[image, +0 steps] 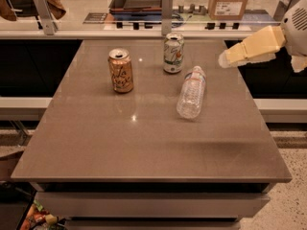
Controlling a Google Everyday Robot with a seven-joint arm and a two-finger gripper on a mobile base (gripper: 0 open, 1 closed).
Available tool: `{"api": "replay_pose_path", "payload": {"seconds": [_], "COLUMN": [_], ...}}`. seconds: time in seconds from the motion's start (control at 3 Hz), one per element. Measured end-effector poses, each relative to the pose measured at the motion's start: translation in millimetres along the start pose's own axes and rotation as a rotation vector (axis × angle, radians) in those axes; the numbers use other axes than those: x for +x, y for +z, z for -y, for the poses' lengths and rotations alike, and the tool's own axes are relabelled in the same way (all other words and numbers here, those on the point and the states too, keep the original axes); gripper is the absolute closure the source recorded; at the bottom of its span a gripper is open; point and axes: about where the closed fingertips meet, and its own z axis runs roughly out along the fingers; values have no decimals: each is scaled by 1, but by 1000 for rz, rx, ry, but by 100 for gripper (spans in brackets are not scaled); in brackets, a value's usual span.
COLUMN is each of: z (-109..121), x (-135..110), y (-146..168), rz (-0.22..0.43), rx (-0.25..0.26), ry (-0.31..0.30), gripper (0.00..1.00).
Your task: Place water bottle upright
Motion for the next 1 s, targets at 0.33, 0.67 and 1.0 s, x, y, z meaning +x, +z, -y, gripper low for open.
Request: {"api": "replay_pose_path", "payload": {"seconds": [0.33, 0.67, 1.0], "z": [-2, -5, -4], "x": [-9, -17, -23], "y": [15, 38, 61], "rz": [-59, -149, -202], "rx": [76, 191, 282], "ry": [112, 199, 312], "gripper": [0, 0, 0]}}
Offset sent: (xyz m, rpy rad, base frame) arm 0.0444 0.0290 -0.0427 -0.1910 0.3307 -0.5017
